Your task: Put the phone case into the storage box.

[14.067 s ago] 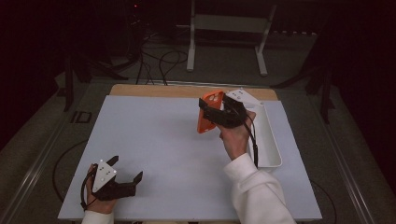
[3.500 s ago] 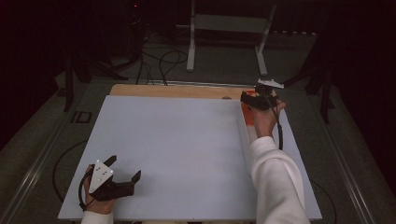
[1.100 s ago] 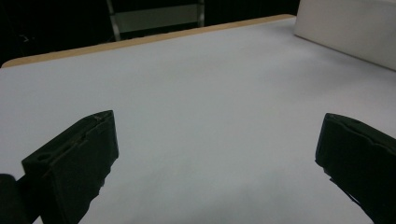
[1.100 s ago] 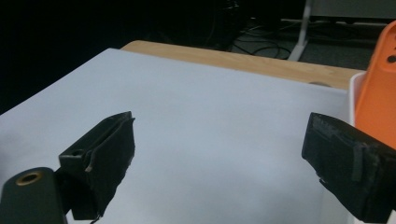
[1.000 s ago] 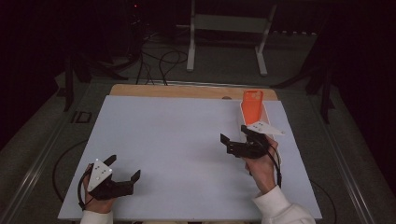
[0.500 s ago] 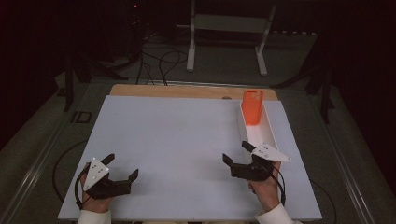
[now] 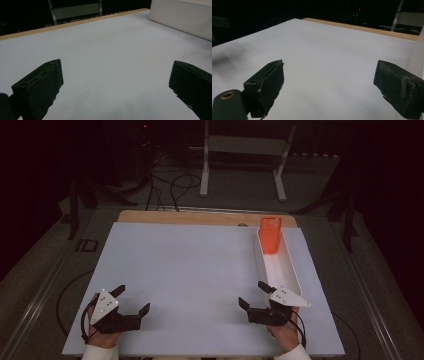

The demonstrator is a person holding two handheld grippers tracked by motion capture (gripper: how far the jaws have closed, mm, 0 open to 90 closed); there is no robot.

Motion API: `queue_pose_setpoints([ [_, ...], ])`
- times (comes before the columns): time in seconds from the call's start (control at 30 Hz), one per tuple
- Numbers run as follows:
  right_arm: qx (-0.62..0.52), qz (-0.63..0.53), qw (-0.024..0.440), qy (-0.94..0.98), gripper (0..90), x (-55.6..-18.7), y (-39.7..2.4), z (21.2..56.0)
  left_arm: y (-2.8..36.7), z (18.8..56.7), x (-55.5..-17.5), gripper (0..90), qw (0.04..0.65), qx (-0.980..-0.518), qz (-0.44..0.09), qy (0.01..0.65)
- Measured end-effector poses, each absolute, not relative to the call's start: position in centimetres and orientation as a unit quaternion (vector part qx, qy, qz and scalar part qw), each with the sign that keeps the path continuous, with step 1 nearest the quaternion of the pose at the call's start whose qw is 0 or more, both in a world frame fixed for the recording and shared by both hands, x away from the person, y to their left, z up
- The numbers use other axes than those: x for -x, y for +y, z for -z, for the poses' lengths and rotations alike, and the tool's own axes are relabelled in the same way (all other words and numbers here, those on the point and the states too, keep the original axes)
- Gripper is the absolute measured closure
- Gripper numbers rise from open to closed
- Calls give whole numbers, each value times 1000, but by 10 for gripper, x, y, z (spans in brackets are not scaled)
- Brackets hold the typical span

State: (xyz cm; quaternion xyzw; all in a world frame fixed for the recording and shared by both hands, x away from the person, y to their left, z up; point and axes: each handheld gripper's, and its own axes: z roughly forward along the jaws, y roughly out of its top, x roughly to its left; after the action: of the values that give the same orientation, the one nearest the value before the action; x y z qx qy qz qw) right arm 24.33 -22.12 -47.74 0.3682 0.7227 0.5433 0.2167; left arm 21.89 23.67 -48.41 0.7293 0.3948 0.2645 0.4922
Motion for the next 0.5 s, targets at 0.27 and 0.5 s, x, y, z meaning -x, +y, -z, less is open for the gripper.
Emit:
queue_pose_setpoints([
  [0.27, -362, -551, 235, 714, 92, -236, -227, 478, 239, 484, -217, 0, 494, -731, -265, 389],
  [0.5, -363, -550, 235, 715, 92, -235, -230, 482, 237, 486, -216, 0, 493, -737, -265, 380],
])
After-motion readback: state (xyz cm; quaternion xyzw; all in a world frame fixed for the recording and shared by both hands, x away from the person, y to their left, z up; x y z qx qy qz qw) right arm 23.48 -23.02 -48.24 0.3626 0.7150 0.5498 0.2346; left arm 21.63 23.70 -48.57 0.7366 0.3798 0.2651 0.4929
